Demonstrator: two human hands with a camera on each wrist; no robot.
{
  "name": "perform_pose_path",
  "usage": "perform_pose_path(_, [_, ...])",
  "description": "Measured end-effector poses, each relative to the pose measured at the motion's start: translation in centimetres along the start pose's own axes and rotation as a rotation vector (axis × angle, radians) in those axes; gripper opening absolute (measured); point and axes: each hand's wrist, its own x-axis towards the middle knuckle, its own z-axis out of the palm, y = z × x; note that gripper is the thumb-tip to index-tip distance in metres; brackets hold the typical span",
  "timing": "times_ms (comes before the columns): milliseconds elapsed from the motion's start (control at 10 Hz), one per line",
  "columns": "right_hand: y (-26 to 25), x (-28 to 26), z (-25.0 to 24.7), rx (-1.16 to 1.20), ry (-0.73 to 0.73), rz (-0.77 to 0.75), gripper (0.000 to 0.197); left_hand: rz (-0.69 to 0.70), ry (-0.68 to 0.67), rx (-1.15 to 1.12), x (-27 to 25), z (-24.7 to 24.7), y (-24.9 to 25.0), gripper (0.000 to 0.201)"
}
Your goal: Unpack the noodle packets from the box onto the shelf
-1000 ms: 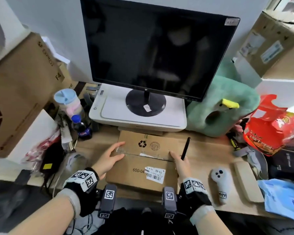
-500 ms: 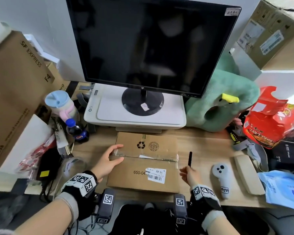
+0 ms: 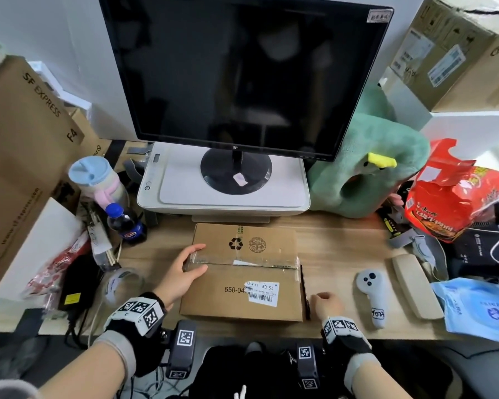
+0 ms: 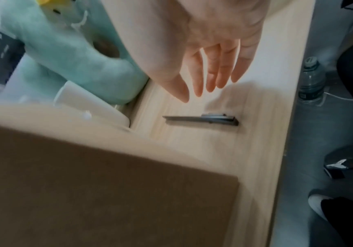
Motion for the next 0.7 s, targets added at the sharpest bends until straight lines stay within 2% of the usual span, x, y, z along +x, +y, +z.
perform_pose_path(200, [1.3, 0.1, -0.6, 0.089, -0.053, -0.033, 0.029, 0.000, 0.007, -0.040, -0.5, 0.6, -0.3, 0.045])
perform_pose_path(300, [1.9, 1.2, 0.4, 0.121, -0.151, -0.048, 0.029, -0.002, 0.003, -0.053, -0.6, 0.3, -0.3, 0.044])
perform_pose_path(400, [3.4, 3.6, 2.1, 0.142, -0.251, -0.083, 0.020, 0.049, 0.009, -0.058, -0.8, 0.2, 0.0, 0.048])
perform_pose_path(500, [2.2, 1.5, 1.5, 0.165, -0.211, -0.074, 0.021, 0.085, 0.026, -0.042, -1.0, 0.0, 0.4, 0.052])
perform_pose_path(700, [3.3, -0.4, 0.4, 0.226, -0.106, -0.040, 0.032, 0.140, -0.008, -0.076, -1.4, -2.1, 0.6, 0.062])
